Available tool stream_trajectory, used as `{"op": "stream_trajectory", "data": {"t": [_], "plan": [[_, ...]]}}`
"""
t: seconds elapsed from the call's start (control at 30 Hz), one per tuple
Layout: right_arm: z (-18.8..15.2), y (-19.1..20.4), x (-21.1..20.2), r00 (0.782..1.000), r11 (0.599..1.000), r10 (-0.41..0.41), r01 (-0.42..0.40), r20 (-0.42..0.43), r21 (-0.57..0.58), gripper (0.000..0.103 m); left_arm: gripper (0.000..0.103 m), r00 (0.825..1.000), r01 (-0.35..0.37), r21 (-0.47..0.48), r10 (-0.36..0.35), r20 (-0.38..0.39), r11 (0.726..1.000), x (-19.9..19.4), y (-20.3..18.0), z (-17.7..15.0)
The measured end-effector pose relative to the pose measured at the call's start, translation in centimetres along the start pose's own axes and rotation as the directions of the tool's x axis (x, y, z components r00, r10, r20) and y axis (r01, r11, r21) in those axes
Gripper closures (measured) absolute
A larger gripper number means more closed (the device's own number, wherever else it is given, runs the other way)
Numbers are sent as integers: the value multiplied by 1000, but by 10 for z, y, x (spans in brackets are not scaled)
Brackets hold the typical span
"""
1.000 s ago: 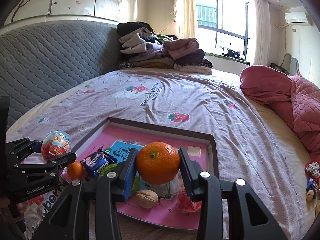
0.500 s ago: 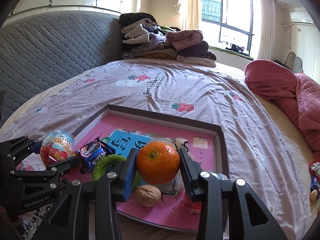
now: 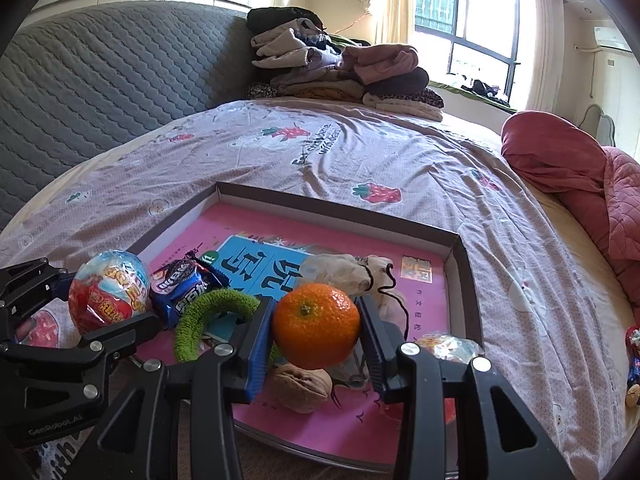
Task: Organize objects
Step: 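Lower candy bag into tray with left gripper while right lowers orange there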
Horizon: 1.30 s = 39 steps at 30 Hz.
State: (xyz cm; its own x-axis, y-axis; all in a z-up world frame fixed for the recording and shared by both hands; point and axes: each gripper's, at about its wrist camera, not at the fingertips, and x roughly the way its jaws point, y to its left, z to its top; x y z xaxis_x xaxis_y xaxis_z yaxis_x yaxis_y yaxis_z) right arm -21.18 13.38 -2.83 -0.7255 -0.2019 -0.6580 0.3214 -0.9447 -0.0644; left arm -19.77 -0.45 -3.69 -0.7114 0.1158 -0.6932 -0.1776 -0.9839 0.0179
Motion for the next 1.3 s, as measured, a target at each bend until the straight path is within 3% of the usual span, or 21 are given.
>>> {"op": "stream_trajectory", "data": {"t": [1.3], "plan": [[-2, 9, 36, 998, 995, -36, 31, -56, -100, 62, 44, 1000, 11, 19, -12, 15, 1000, 22, 5, 7]]}}
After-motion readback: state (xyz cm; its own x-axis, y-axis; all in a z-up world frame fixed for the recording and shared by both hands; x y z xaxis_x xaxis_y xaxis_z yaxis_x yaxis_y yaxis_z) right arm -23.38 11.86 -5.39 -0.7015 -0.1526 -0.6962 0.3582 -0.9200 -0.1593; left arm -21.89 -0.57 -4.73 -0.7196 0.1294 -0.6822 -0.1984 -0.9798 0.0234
